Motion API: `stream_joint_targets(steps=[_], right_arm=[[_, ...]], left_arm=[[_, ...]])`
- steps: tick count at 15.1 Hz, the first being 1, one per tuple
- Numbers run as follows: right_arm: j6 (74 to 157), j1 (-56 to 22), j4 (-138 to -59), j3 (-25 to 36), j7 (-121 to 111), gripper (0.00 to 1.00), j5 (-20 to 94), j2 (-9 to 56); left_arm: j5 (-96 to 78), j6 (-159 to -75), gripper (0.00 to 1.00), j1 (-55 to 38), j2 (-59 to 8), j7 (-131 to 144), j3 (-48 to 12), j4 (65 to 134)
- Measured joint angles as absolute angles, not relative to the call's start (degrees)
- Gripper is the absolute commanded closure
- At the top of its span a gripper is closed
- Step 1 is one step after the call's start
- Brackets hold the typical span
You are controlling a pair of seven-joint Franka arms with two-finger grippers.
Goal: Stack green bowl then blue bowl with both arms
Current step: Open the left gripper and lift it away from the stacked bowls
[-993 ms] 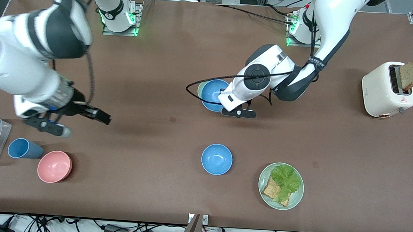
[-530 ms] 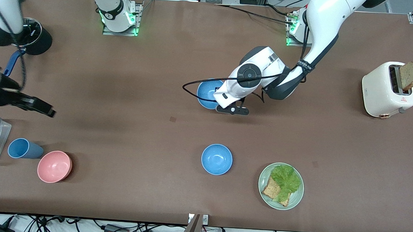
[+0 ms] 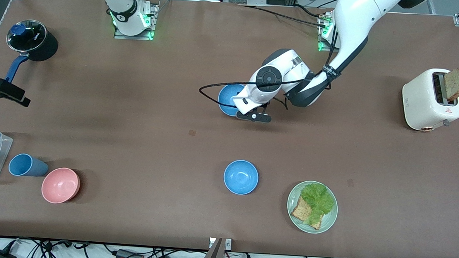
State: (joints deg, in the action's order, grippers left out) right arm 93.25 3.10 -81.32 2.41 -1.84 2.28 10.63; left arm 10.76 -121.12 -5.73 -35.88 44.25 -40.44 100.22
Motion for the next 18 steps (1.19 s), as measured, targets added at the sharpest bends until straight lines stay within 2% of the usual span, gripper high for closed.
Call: stream_joint_targets(steps=[3, 4, 8, 12, 16, 18], right_arm=[[91.71, 2.65, -81.82, 2.15, -1.84, 0.00, 0.35, 10.46], [91.74, 2.55, -82.63, 2.06, -1.84, 0.00, 0.19, 10.08], [95.50, 2.39, -91.16, 1.99, -1.84, 0.00, -0.30, 4.84], [99.05, 2.36, -99.58, 1.67, -1.84, 0.00, -1.48, -0.95], [100.57, 2.29, -100.30, 1.47, -1.84, 0.00, -1.48, -1.29], [100.60, 2.12, -100.28, 1.41, -1.95, 0.00, -1.48, -1.24]], left_arm=[[11.23, -121.53, 0.92, -6.32, -35.92, 44.73, -40.43, 100.67], [11.23, -121.56, 0.84, -6.45, -35.93, 44.75, -40.43, 100.72], [11.24, -121.58, 0.69, -6.41, -35.94, 46.07, -40.32, 100.77], [11.25, -121.40, 0.67, -5.68, -35.86, 46.68, -40.24, 100.34], [11.31, -117.48, 0.67, -2.11, -35.03, 46.56, -40.39, 97.03], [11.35, -113.20, 0.64, -0.53, -33.63, 45.80, -40.46, 93.97]])
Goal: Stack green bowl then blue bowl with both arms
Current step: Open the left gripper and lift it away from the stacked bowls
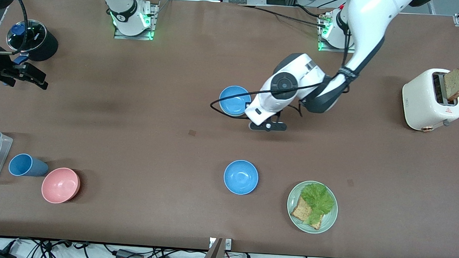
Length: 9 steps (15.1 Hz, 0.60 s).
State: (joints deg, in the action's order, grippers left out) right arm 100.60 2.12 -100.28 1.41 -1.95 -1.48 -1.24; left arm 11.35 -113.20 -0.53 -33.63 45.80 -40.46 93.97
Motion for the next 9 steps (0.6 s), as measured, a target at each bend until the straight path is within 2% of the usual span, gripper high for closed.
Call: stream_joint_targets(steps=[2, 3, 4, 5, 7, 9], right_arm=[[100.60, 1.87, -100.22, 1.26, -2.14, 0.00, -1.48, -1.24], [100.60, 1.79, -100.20, 1.21, -2.14, 0.00, -1.48, -1.24], [100.60, 1.74, -100.18, 1.19, -2.14, 0.00, -1.48, -1.24], [100.60, 1.73, -100.15, 1.18, -2.14, 0.00, -1.48, -1.24], [100.60, 1.72, -99.99, 1.19, -2.14, 0.00, -1.48, -1.25], [100.57, 1.71, -99.68, 1.18, -2.14, 0.00, -1.48, -1.25]], left_arm=[[11.39, -108.03, 0.58, 1.57, -32.15, 40.90, -40.45, 90.62], [11.43, -106.32, 0.49, 3.28, -31.41, 37.38, -40.41, 89.30], [11.46, -105.19, 0.45, 5.55, -30.67, 33.44, -40.40, 88.47], [11.46, -104.19, 0.33, 8.19, -29.87, 28.98, -40.40, 88.02], [11.46, -102.50, 0.00, 13.21, -28.42, 20.12, -40.41, 87.49], [11.46, -101.21, 0.00, 16.93, -27.19, 13.77, -40.43, 86.93]])
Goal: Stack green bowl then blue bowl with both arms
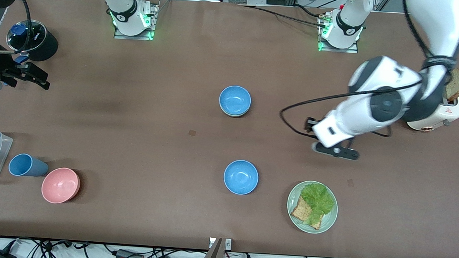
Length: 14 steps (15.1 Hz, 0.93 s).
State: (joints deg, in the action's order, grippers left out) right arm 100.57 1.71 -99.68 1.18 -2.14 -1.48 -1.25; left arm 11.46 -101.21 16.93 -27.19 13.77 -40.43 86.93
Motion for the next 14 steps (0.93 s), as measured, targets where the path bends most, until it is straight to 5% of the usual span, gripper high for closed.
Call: stream_joint_targets(steps=[9, 14], right_arm=[[99.85, 1.10, -99.61, 1.18, -2.18, 0.00, -1.48, -1.21], [98.37, 1.11, -99.60, 1.34, -2.19, 0.00, -1.48, -1.23]], left_arm=[[11.46, -88.06, 0.00, 23.03, -18.21, 1.08, -38.67, 80.74], [2.58, -92.55, 0.00, 9.18, -4.62, 1.90, -19.78, 92.22]])
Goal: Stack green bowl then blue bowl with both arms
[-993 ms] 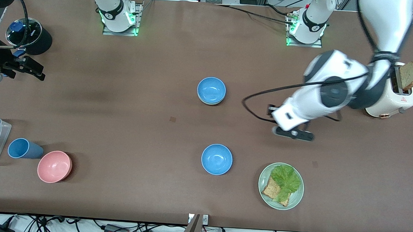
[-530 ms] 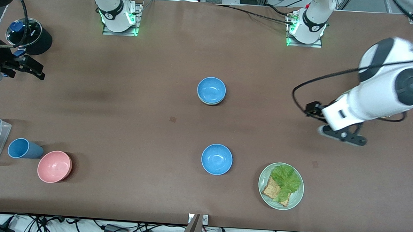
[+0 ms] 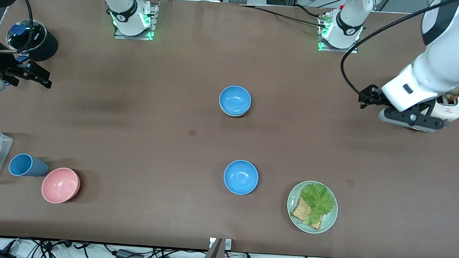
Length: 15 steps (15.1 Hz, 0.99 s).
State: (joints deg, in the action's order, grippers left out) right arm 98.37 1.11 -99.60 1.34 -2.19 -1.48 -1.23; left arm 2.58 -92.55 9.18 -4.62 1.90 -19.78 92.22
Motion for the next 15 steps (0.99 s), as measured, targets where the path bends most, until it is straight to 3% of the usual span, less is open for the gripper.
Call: stream_joint_targets(steps=[7, 15], right_arm=[[97.41, 1.11, -99.59, 1.35, -2.19, 0.00, -1.48, -1.25], [97.41, 1.11, -99.58, 1.35, -2.19, 0.00, -1.48, -1.27]], left_arm=[[-1.33, -99.26, 0.00, 3.87, 0.02, -3.57, -8.30, 101.49], [-2.24, -98.46, 0.00, 2.14, 1.78, -3.74, -7.57, 104.06]])
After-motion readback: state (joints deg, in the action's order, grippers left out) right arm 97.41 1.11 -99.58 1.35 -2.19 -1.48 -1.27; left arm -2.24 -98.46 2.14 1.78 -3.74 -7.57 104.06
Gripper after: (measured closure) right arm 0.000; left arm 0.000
